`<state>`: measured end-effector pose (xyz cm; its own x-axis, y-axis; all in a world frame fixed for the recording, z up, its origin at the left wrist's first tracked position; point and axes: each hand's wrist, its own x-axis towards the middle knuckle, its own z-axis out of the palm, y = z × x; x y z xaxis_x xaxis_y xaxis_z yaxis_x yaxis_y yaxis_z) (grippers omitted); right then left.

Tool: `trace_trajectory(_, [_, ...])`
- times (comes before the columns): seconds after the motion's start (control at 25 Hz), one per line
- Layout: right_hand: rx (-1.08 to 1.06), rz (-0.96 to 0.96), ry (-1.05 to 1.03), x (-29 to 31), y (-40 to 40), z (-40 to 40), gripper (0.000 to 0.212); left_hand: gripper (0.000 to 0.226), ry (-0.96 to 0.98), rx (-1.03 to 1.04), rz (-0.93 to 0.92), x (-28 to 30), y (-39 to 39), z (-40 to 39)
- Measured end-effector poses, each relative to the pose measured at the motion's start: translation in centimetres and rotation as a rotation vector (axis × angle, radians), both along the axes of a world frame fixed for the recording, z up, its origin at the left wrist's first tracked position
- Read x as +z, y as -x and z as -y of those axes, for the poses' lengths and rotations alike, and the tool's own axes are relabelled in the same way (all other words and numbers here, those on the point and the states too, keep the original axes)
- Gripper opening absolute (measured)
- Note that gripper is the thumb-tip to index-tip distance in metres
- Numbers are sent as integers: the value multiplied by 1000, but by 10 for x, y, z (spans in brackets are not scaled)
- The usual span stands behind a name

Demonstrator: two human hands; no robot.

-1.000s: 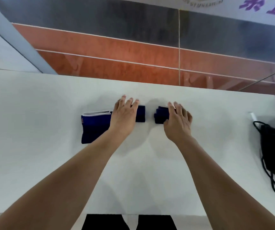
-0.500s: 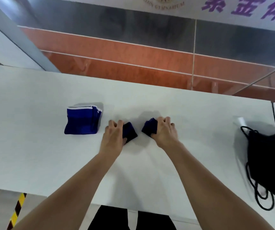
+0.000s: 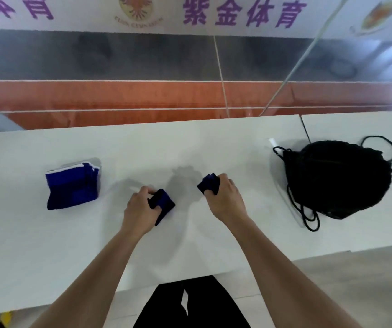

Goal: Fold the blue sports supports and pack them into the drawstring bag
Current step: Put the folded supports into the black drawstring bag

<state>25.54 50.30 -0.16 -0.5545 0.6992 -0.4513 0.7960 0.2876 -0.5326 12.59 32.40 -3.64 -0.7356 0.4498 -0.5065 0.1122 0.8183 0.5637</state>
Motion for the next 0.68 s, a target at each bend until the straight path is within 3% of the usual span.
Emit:
trace_trajectory(0.32, [-204, -198, -55, 67, -98, -84, 35, 36, -319, -154, 51, 70, -86, -128])
trace_trajectory(0.68, [-187, -113, -139, 33, -237, -255, 42, 36, -367, -230, 48, 75, -196, -293])
